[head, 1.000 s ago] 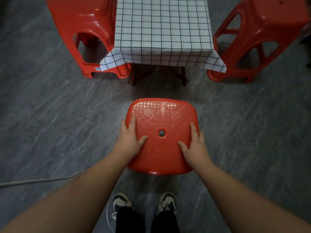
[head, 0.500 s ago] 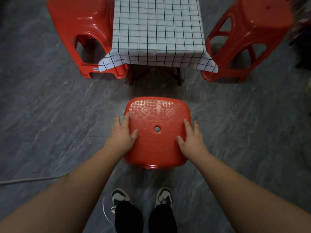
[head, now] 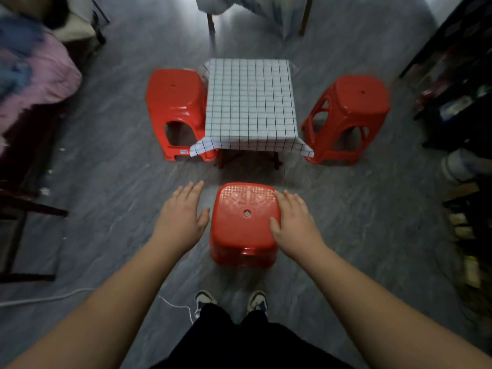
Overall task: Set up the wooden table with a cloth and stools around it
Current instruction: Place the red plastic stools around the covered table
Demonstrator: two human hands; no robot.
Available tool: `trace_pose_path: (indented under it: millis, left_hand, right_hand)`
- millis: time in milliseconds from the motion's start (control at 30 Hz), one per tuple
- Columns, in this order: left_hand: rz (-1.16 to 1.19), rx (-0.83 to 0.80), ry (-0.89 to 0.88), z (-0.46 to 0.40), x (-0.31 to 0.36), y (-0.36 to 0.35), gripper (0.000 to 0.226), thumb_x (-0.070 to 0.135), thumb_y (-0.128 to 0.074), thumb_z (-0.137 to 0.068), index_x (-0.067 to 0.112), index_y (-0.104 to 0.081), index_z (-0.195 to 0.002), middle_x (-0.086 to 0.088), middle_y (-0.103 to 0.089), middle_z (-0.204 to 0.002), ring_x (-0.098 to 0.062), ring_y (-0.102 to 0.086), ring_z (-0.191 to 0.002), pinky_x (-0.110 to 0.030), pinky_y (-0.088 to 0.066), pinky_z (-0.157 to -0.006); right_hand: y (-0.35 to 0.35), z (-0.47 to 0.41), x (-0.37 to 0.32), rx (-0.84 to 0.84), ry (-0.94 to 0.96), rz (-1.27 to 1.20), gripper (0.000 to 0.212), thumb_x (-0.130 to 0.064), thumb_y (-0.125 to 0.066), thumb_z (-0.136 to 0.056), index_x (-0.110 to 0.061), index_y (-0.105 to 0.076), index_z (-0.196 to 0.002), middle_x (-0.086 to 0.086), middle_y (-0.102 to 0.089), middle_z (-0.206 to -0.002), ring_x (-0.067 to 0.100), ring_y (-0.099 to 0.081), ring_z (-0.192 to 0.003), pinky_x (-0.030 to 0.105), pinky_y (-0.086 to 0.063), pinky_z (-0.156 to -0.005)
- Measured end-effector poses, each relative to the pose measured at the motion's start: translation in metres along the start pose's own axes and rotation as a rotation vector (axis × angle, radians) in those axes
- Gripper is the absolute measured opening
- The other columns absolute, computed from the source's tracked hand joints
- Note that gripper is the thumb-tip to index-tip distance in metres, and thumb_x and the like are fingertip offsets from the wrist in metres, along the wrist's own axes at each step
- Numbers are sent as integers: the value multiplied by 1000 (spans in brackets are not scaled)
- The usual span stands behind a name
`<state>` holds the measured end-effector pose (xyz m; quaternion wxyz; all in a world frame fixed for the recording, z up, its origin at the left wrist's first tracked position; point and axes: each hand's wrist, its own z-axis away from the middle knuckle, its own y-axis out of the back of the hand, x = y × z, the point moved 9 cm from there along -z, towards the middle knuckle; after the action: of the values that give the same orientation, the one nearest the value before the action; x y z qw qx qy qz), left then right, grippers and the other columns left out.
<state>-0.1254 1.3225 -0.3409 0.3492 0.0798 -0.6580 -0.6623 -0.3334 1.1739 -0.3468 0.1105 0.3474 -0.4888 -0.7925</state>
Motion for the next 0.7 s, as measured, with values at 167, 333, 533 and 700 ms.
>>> trace_pose_path:
  millis: [167, 333, 533, 700]
  left_hand:
    - [33, 44, 46, 30, 11, 51, 77, 54, -32, -84, 14, -37, -149, -15, -42, -151, -33, -37, -141, -49, -29, -117]
    - [57, 55, 100, 35, -2, 83, 69, 45, -48, -90, 17, -33, -151, -14, -38, -155, -32, -33, -143, -48, -27, -118]
    - [110, 133, 133, 14, -51, 118, 67, 36, -55, -90, 12, -37, -149, -19, -42, -150, -35, -38, -139, -48, -28, -117]
    - [124, 142, 162, -9, -128, 139, 72, 45, -44, -86, 14, -35, -150, -18, -40, -152, -34, -36, -142, -47, -26, -119]
  right_hand:
    - [44, 39, -33, 77, 48, -63, 66, -33, -51, -97, -20, -24, -157, 7, -22, -163, 27, -13, -151, 40, -11, -124]
    - [70, 41, -70, 91, 145, 0, 68, -34, -51, -97, -23, -22, -157, 5, -21, -164, 25, -11, -151, 41, -15, -122]
    - [65, 0, -123, 77, 165, 31, 69, -34, -50, -96, -24, -21, -157, 4, -20, -164, 24, -10, -152, 44, -18, -121]
    - [32, -50, -195, 56, 178, 65, 69, -33, -52, -96, -21, -23, -157, 7, -22, -164, 27, -12, -151, 43, -17, -122]
